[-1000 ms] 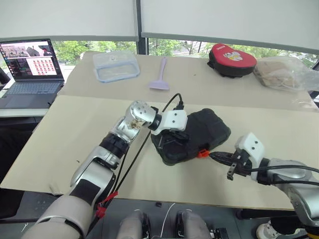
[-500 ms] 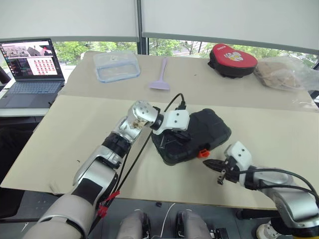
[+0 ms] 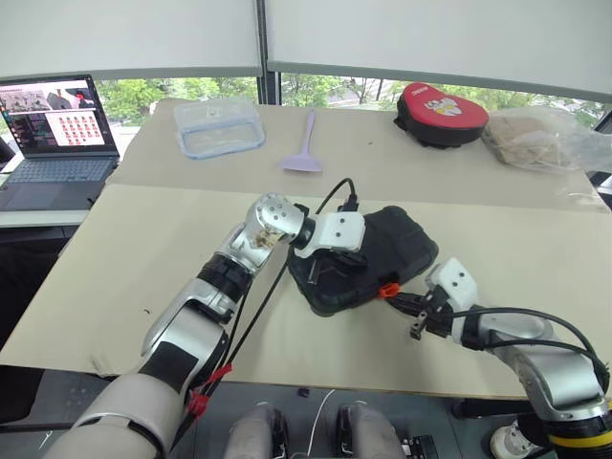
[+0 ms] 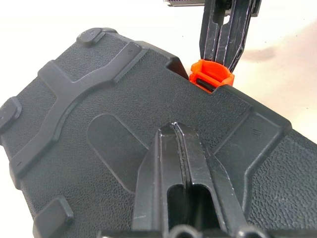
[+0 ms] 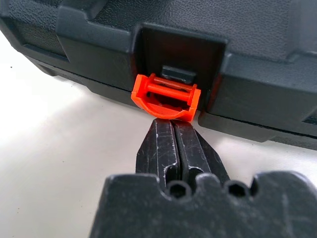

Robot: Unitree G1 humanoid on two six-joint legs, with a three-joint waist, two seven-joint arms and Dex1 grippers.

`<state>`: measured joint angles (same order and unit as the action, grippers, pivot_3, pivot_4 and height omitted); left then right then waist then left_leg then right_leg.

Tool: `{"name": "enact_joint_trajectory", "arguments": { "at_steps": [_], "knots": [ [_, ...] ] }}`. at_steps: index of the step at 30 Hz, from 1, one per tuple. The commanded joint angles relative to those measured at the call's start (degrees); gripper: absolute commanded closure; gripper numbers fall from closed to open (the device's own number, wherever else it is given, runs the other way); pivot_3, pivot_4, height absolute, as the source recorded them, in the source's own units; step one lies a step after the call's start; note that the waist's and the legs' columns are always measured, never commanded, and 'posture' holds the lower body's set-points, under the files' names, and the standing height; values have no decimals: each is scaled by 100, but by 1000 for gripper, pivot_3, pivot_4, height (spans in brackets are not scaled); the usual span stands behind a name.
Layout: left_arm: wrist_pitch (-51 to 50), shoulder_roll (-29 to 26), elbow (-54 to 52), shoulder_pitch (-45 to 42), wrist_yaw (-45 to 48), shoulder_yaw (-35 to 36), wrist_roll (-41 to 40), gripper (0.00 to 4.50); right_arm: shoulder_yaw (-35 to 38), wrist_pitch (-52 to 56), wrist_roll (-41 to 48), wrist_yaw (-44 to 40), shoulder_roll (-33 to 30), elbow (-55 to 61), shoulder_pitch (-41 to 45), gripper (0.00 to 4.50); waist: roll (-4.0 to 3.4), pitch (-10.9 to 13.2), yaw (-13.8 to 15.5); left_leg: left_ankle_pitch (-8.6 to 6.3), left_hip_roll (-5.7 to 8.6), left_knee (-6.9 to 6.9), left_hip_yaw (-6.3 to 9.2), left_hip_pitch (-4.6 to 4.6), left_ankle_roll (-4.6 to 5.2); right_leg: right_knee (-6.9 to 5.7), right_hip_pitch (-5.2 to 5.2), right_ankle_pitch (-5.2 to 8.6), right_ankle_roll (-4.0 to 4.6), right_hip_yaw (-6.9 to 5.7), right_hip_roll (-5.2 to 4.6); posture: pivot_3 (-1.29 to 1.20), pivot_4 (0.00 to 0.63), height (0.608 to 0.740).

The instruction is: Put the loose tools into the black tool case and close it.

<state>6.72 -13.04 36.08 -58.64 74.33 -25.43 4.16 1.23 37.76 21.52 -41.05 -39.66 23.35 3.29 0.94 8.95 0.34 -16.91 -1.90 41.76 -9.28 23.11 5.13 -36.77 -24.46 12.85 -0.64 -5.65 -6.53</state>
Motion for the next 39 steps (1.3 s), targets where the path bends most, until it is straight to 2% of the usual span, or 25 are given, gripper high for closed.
{"name": "enact_joint_trajectory", "arguments": {
  "at_steps": [1,11,18,25,29,37,38,39],
  "knots": [
    [-29,44,229,97,68,-251,272,4478,288,-205,117,44,3,416,300,4500,0,0,0,0,0,0,0,0,0,0,0,0,0,0,0,0,150,731],
    [-11,10,243,131,79,-235,289,4478,398,-18,242,-57,-168,545,595,4500,0,0,-24,0,0,0,-1,2,0,-1,-5,0,0,2,0,0,150,731],
    [-10,30,249,153,43,-220,296,4478,466,30,293,-130,-251,619,505,4500,0,0,-26,0,0,0,-2,3,0,-1,-6,0,0,1,0,0,150,731],
    [3,22,260,164,30,-218,316,4478,307,98,241,-67,-204,641,663,4500,0,0,-100,1,-4,0,-1,-4,-2,-1,-1,-2,3,4,3,0,150,731],
    [-2,-132,194,202,52,-122,279,4478,720,217,442,-279,-506,876,339,4500,-2,-1,-56,1,-4,-3,2,-2,-3,-1,-2,-1,3,-1,2,0,150,731],
    [-415,-928,-462,546,195,368,-42,4478,1817,164,929,-1162,-1324,770,-307,4500,-3,-2,-47,-3,-3,-2,-1,-9,4,6,6,-5,-3,4,-1,0,150,731],
    [-522,-1001,-564,592,206,441,-115,4236,1915,140,1004,-1292,-1395,735,-346,4500,-4,-2,-55,-3,-4,-4,-1,-10,3,6,6,-4,-2,6,0,0,150,731],
    [-898,-1222,-842,704,356,659,-385,3974,2146,177,1211,-1605,-1547,663,-403,4213,-4,-2,-58,-3,-4,-7,-1,-13,3,6,7,-4,-2,8,0,0,150,731]
  ]
}}
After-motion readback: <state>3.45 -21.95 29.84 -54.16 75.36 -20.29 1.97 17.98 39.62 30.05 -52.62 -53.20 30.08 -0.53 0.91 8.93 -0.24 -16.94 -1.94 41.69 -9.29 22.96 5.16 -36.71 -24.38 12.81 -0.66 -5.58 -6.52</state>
